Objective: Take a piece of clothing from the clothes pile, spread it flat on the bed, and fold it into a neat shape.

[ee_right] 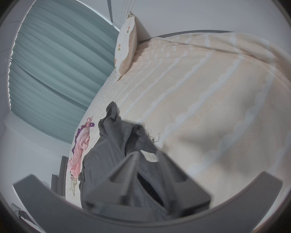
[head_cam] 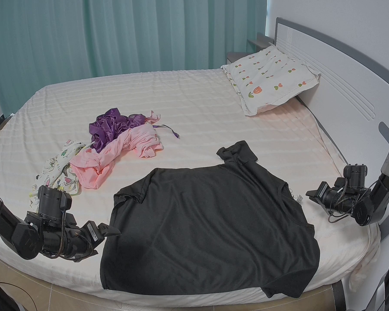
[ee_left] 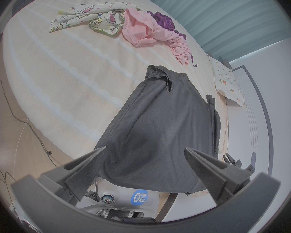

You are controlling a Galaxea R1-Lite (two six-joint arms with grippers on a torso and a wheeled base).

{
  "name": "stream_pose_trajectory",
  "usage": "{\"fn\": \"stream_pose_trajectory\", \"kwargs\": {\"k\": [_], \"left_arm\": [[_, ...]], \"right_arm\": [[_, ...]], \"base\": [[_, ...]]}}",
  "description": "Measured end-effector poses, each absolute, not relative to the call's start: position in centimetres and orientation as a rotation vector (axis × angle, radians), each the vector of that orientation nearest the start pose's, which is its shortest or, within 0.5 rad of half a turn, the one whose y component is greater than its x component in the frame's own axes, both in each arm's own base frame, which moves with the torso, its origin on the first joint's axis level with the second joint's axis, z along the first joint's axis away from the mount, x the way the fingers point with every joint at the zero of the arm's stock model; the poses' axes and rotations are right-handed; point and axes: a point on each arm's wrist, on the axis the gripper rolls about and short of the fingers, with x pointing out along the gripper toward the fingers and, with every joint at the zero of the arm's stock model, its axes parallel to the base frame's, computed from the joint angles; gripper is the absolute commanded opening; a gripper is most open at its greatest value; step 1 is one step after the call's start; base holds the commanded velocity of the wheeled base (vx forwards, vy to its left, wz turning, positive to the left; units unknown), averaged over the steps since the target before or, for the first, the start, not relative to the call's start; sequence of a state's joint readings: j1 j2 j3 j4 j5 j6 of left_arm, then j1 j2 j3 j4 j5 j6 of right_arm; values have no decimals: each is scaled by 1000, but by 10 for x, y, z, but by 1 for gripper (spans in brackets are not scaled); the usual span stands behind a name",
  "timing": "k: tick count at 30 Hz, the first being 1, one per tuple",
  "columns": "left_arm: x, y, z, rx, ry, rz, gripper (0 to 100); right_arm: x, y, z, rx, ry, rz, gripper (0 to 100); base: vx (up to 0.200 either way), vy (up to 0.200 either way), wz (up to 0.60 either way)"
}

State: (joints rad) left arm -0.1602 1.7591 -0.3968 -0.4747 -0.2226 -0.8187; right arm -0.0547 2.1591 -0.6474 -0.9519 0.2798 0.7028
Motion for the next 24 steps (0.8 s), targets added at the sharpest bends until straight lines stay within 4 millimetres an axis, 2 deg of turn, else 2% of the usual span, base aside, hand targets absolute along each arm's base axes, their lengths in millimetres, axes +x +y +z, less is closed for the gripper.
{"fn": "stream_pose_trajectory", "kwargs": {"k": [9, 24], "left_arm": [[229, -43, 59, -782, 991, 29, 100], [229, -44, 58, -777, 992, 26, 100]], "right_arm": [[338, 6, 16, 721, 622, 77, 100], [340, 12, 2, 723, 662, 80, 100]], "base": [[0, 0, 0], [0, 0, 0]]}}
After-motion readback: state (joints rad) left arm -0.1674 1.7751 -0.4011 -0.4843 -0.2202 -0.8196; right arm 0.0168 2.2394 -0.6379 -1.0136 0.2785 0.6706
